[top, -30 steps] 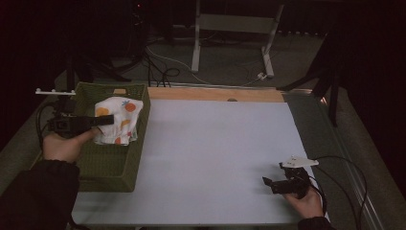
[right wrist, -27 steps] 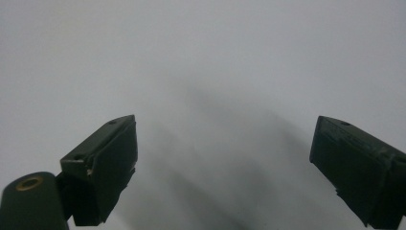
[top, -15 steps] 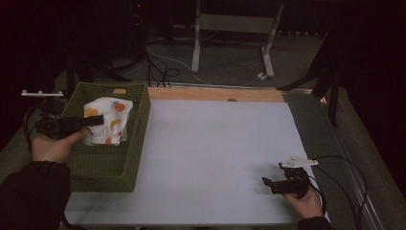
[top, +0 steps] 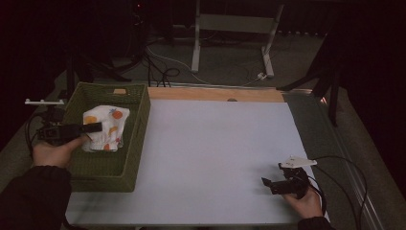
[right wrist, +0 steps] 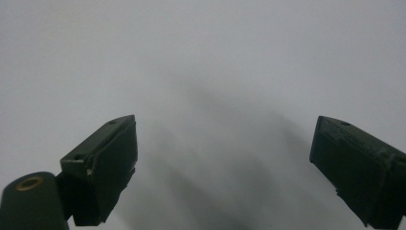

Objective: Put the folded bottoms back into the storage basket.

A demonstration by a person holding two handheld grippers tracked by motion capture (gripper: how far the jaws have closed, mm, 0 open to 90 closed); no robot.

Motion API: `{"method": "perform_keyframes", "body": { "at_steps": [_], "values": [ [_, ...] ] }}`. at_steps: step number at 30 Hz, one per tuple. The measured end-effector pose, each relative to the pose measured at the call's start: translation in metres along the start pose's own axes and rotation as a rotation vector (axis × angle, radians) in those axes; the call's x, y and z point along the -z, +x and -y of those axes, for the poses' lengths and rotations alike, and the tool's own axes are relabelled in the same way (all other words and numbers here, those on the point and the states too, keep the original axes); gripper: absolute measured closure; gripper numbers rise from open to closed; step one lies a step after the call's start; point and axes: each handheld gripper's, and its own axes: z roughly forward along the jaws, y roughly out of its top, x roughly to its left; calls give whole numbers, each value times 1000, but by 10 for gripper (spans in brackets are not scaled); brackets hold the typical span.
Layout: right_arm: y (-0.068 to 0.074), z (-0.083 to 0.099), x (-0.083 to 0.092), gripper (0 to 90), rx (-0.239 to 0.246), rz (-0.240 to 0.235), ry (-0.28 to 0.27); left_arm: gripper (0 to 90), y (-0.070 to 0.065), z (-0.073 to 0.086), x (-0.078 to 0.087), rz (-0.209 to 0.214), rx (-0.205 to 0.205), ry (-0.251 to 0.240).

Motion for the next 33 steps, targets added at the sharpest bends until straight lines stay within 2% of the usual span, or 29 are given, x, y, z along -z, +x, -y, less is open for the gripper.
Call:
{"method": "perform_keyframes", "body": {
  "at_steps": [16, 33],
  "values": [
    [-1, 1, -1, 92, 3, -2, 4, 786, 20, 17, -22, -16, 51, 40],
    [-1, 1, -1, 92, 4, -4, 5, 783, 29, 19, -42, -47, 62, 85]
  ]
}}
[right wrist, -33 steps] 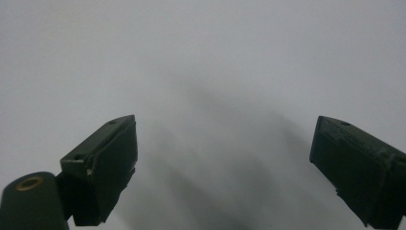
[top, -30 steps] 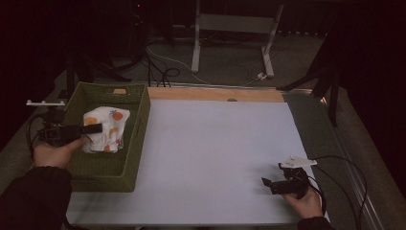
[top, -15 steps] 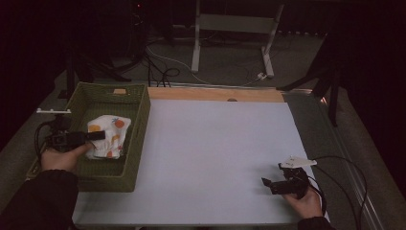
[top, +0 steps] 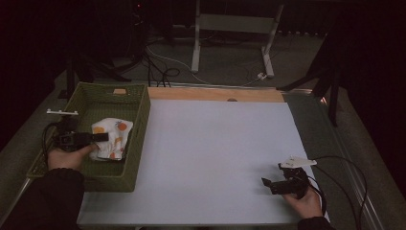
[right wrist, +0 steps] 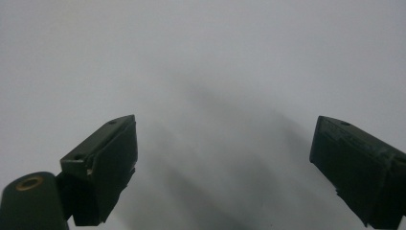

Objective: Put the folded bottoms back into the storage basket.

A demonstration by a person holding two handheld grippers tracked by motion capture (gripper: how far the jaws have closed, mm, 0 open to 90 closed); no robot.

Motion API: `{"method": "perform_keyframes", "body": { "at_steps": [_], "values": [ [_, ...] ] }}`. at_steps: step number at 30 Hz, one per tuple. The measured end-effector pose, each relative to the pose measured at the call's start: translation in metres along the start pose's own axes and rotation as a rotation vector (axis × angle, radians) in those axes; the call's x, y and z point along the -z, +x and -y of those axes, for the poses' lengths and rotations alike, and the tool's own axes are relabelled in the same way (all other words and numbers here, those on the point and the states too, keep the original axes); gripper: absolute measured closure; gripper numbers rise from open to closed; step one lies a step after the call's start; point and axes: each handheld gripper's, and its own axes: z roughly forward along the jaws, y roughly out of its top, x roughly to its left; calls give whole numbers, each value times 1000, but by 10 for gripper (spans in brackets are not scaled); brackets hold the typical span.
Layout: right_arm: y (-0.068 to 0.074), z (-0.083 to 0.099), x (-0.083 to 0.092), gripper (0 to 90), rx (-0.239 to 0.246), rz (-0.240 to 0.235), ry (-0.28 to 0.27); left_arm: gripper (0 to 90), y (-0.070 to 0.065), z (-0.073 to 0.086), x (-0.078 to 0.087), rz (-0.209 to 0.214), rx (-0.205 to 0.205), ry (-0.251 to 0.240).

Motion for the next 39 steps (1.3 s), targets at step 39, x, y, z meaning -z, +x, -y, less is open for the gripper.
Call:
{"method": "perform_keyframes", "body": {
  "at_steps": [39],
  "values": [
    [0, -1, -2, 92, -4, -8, 2, 616, 23, -12, 6, -234, -11, -31]
  ]
}}
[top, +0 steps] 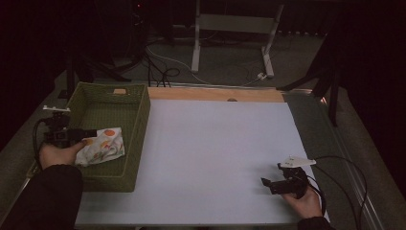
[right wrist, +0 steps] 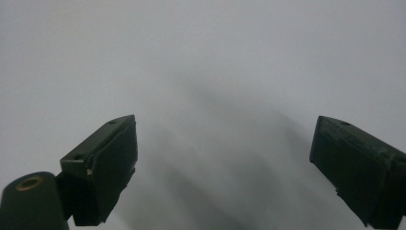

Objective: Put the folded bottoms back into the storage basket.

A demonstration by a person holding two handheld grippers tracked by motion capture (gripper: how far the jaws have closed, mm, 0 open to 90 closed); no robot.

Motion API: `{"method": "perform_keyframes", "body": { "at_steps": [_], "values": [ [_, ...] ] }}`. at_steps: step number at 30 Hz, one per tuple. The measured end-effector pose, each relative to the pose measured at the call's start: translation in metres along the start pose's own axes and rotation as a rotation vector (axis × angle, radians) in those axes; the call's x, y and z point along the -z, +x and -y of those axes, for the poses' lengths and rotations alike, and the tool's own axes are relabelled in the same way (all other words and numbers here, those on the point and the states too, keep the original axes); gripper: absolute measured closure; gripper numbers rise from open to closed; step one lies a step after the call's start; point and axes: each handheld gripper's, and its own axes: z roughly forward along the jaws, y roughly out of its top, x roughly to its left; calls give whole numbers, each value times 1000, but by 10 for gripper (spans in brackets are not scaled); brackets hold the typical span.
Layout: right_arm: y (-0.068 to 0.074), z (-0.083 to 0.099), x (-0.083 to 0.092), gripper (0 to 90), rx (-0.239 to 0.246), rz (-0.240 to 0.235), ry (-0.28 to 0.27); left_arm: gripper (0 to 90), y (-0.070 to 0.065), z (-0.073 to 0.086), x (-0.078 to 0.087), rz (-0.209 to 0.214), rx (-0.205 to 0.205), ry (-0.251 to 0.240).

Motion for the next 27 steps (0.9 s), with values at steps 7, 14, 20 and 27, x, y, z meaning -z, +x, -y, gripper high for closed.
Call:
{"method": "perform_keyframes", "body": {
  "at_steps": [7, 14, 20, 27],
  "values": [
    [0, 0, 0, 92, 2, -1, 0, 616, -2, 2, -2, 26, -5, 4],
    [0, 0, 0, 92, -3, -1, 0, 611, -13, 2, -7, 58, -28, 6],
    [0, 0, 0, 92, 5, -2, 1, 597, -19, 2, -12, 72, -41, 19],
    [0, 0, 1, 92, 3, -3, -2, 586, -23, 3, -13, 93, -40, 15]
  ]
}}
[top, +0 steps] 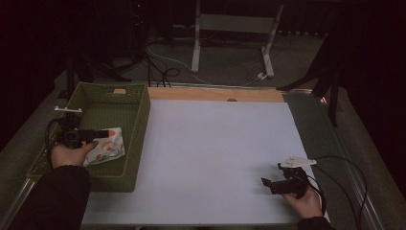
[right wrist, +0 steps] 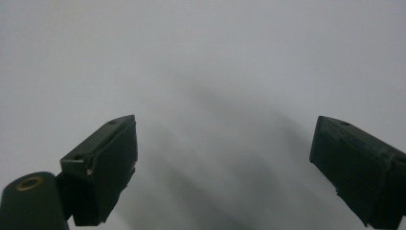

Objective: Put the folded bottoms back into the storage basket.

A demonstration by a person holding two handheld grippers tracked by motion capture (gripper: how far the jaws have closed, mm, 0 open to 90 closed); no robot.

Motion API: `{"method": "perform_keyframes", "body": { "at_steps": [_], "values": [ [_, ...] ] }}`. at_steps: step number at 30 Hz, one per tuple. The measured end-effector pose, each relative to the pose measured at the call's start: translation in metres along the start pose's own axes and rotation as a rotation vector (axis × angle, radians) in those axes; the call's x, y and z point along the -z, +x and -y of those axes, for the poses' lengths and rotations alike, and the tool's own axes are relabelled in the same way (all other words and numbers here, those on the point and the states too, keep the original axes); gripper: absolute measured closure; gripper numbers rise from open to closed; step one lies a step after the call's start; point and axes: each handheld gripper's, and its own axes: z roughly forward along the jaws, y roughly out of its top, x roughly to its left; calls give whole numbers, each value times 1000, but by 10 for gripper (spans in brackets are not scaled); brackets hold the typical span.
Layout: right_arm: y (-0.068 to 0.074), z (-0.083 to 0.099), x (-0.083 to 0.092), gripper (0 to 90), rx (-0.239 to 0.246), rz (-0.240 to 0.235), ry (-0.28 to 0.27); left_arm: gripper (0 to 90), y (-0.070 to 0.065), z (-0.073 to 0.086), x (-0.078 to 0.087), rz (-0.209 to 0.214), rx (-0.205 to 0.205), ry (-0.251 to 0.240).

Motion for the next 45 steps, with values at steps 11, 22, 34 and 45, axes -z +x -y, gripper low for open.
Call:
{"method": "perform_keyframes", "body": {
  "at_steps": [11, 22, 34, 45],
  "values": [
    [0, 0, 0, 92, -3, 1, 1, 560, -5, 0, -2, 30, -6, -6],
    [-1, 0, 2, 92, -6, 3, -6, 505, -17, -1, -3, 73, -26, -33],
    [-1, 0, 3, 92, -8, 3, -9, 420, -33, -2, -7, 108, -46, -51],
    [-2, 0, 2, 92, -6, 4, -8, 337, -43, -3, -9, 126, -69, -55]
  ]
}}
